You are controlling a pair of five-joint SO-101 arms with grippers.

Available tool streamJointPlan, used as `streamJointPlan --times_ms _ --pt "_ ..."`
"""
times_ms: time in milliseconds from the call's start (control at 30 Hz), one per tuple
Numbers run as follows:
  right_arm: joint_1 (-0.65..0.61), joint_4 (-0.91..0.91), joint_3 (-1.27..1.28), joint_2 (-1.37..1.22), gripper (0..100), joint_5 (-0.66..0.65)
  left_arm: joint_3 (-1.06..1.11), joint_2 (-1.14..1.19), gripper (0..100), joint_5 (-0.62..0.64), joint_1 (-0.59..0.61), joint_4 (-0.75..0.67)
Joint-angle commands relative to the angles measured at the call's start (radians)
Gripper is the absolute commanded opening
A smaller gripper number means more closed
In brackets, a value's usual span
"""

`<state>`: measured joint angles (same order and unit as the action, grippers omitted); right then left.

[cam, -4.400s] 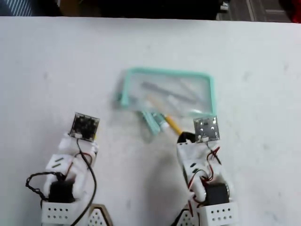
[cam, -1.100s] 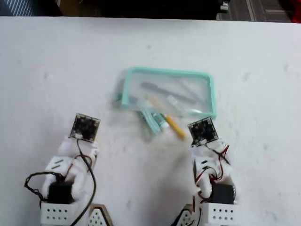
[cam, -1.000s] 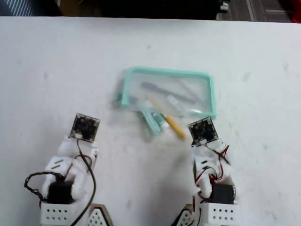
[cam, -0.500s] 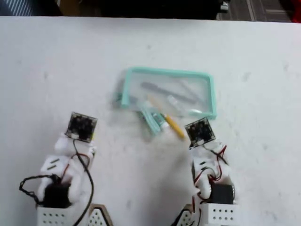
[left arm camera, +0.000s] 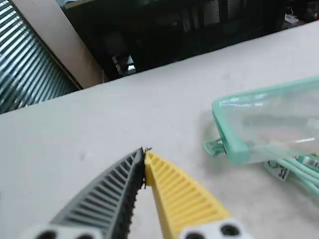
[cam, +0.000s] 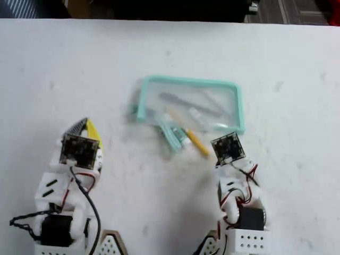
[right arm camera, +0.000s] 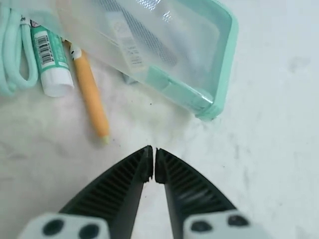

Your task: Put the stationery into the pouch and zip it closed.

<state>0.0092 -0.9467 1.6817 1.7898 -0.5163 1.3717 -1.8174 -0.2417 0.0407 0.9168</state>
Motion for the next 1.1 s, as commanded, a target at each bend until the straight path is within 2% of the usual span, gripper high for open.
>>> streamJointPlan --times_ms 0,200,600,700,833,933,1067 --pt "0.01 0.001 0.008 0.013 1.8 -0.009 0.054 -0.007 3 0.0 -0.035 -0.032" --pt "0.01 0.002 0.008 0.013 1.8 -0.009 0.083 -0.005 3 0.066 -0.033 -0.04" --pt "0.061 0.045 0.008 0.013 1.9 -0.008 -0.086 0.01 3 0.063 -0.039 -0.003" --pt "0.056 0.041 0.008 0.013 1.9 -0.008 -0.161 0.133 3 0.063 -0.039 -0.003" --pt "0.056 0.041 0.008 0.012 1.9 -0.008 -0.348 0.443 3 0.061 -0.028 0.005" --pt "0.061 0.039 0.008 0.012 1.9 -0.008 -0.489 0.644 2 0.069 0.027 0.064" --pt "0.059 0.038 0.008 0.01 1.9 -0.008 -0.516 0.776 2 0.071 0.071 0.074"
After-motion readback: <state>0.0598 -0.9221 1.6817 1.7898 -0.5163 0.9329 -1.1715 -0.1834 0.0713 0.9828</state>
